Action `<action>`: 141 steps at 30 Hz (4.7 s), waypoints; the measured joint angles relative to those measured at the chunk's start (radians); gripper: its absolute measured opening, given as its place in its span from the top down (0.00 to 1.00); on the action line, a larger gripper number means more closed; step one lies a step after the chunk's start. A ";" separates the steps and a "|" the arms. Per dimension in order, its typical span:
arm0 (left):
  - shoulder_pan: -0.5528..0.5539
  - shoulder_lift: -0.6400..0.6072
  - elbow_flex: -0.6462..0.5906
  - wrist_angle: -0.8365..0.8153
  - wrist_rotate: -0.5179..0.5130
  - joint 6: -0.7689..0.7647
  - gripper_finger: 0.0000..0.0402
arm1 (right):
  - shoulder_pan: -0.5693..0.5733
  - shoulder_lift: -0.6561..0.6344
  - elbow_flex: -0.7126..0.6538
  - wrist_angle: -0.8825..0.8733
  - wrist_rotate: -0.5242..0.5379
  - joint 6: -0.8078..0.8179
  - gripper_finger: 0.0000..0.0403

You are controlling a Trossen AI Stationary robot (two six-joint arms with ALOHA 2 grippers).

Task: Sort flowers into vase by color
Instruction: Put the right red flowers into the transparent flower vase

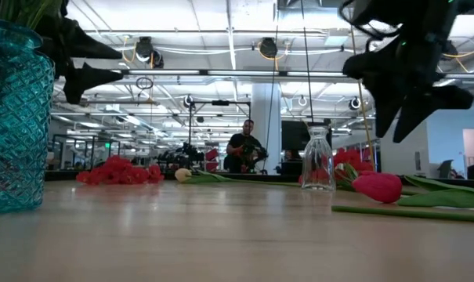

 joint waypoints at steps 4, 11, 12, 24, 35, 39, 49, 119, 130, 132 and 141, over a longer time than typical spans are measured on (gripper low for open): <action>0.001 0.050 0.053 -0.093 -0.015 0.001 0.43 | -0.114 0.027 0.000 0.009 -0.049 -0.081 0.66; 0.001 0.099 0.114 -0.232 0.008 0.066 0.43 | -0.246 0.106 0.000 0.156 -0.105 -0.188 0.66; 0.000 0.103 0.124 -0.238 0.012 0.082 0.43 | -0.261 0.123 0.001 0.172 -0.121 -0.193 0.66; 0.000 0.114 0.229 -0.238 0.008 0.263 0.43 | -0.334 0.319 0.005 0.271 -0.155 -0.228 0.66; 0.000 0.116 0.236 -0.238 0.006 0.266 0.43 | -0.390 0.384 0.009 0.299 -0.162 -0.311 0.85; 0.001 0.116 0.236 -0.238 0.005 0.266 0.43 | -0.400 0.365 0.005 0.287 -0.156 -0.349 0.98; 0.001 0.116 0.236 -0.238 0.004 0.278 0.43 | -0.400 0.200 -0.007 0.144 -0.112 -0.347 0.99; 0.001 0.116 0.234 -0.235 -0.026 0.416 0.43 | -0.328 -0.484 -0.647 1.578 0.005 -1.106 1.00; 0.001 0.116 0.234 -0.235 -0.026 0.416 0.43 | -0.285 -0.431 -0.676 1.589 0.004 -1.076 1.00; 0.001 0.116 0.234 -0.235 -0.027 0.416 0.43 | -0.285 -0.418 -0.676 1.588 -0.001 -1.053 0.99; 0.001 0.116 0.234 -0.235 -0.035 0.416 0.43 | -0.285 -0.409 -0.657 1.515 -0.107 -1.034 0.85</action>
